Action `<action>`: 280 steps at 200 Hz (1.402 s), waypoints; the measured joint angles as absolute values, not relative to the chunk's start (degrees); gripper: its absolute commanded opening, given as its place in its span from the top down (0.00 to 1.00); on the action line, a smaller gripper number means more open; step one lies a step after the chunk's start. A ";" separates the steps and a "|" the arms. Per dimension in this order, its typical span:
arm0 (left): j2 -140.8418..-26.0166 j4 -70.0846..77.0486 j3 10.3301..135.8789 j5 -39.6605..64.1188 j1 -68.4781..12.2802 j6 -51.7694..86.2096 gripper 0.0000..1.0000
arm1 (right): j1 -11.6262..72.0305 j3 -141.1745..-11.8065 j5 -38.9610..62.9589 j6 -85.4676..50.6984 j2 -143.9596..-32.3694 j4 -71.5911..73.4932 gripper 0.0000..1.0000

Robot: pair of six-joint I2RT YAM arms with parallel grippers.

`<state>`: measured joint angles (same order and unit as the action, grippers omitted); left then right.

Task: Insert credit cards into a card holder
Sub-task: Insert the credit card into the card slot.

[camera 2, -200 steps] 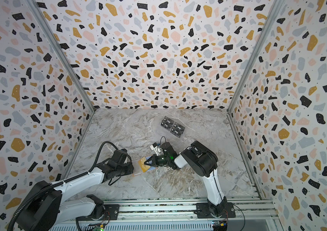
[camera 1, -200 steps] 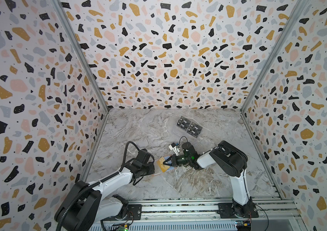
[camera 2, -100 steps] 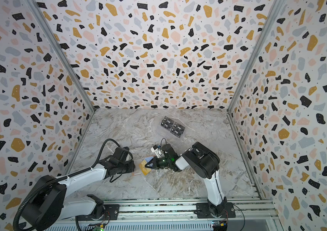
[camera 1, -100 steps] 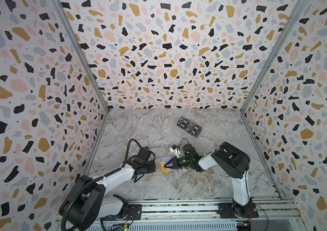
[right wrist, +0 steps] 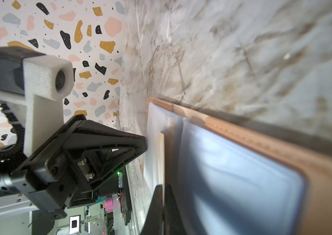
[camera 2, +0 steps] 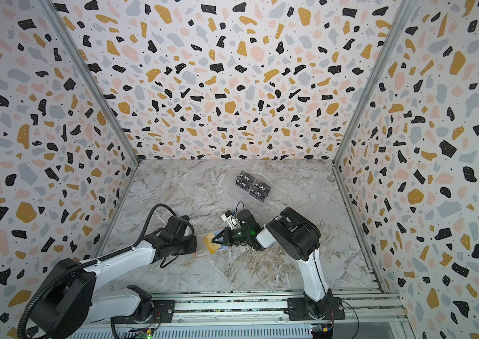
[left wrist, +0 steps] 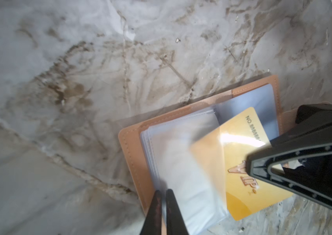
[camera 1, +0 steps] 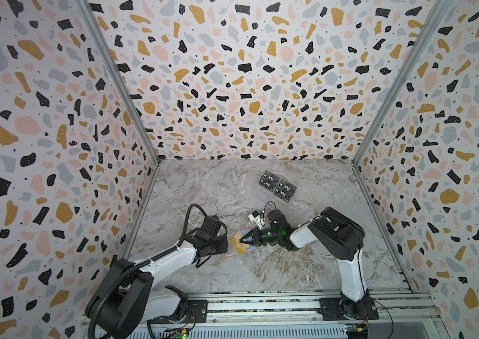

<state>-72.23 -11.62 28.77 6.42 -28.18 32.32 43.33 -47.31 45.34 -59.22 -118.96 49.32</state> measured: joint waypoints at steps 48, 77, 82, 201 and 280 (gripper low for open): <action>-71.88 -12.10 28.75 6.61 -28.18 32.32 0.93 | 43.03 -48.01 46.28 -63.68 -120.62 52.80 1.00; -71.68 -12.45 28.75 6.87 -28.18 32.32 0.94 | 43.03 -48.42 46.41 -64.31 -120.70 52.12 1.00; -71.66 -12.45 28.75 6.98 -28.18 32.32 0.95 | 43.03 -48.62 46.35 -64.29 -120.70 51.75 1.00; -70.28 -11.31 26.98 7.66 -28.18 32.34 1.00 | 44.45 -47.24 39.18 -61.52 -119.59 53.01 1.00; -70.30 -11.18 26.87 7.64 -28.18 32.34 1.00 | 44.62 -45.15 39.18 -66.67 -120.99 61.67 1.00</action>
